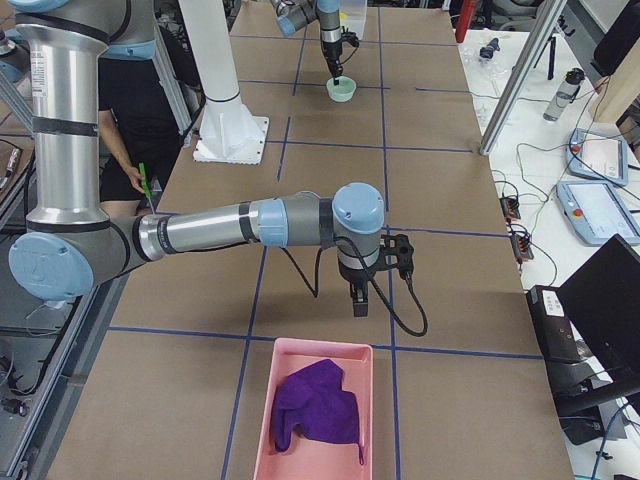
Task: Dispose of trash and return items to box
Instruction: 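Lift the green bowl and carry it toward the clear bin with the left gripper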
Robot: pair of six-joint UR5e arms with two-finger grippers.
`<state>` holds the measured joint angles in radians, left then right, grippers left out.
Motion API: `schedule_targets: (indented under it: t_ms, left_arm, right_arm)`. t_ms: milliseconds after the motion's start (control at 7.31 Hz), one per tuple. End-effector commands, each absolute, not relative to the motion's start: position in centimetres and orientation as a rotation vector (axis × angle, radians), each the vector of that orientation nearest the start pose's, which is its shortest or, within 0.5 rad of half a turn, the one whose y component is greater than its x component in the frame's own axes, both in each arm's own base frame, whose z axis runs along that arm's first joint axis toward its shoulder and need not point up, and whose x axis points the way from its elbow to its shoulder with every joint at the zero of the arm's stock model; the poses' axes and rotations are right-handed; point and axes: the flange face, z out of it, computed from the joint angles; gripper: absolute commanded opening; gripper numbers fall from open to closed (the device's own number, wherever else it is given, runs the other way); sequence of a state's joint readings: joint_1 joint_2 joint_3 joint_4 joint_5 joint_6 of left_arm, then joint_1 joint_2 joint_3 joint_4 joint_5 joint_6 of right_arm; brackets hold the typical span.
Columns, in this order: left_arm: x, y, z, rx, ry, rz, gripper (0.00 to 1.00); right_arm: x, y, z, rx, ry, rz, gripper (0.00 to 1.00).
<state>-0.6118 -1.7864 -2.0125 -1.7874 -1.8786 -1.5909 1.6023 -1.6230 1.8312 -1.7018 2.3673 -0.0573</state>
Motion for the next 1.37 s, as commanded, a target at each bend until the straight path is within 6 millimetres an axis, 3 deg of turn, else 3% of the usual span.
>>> schedule_targets:
  t_ms: [0, 137, 411, 547, 821, 1232]
  left_arm:
    - [33.4, -42.6, 32.0, 0.046, 0.92, -0.437, 0.0]
    - [31.5, -44.0, 32.5, 0.038, 0.904, -0.399, 0.0]
    - [27.7, -45.6, 34.6, 0.102, 0.856, -0.33, 0.0]
    - [24.2, -47.5, 35.7, 0.159, 0.828, -0.311, 0.0]
    - [15.8, -49.1, 39.7, 0.173, 0.817, -0.221, 0.0]
    - [1.3, -51.9, 50.2, 0.186, 0.763, -0.164, 0.0]
  right_arm:
    - [7.1, -47.9, 58.5, 0.093, -0.798, -0.062, 1.0]
    - [7.0, -48.6, 59.4, 0.116, -0.798, -0.066, 1.0]
    - [6.6, -50.7, 58.9, 0.075, -0.816, 0.056, 1.0]
    - [6.4, -50.9, 58.7, 0.093, -0.825, 0.056, 1.0]
    - [5.9, -50.5, 59.0, 0.063, -0.912, 0.07, 1.0]
    - [5.8, -50.6, 58.6, 0.07, -0.917, 0.064, 1.0]
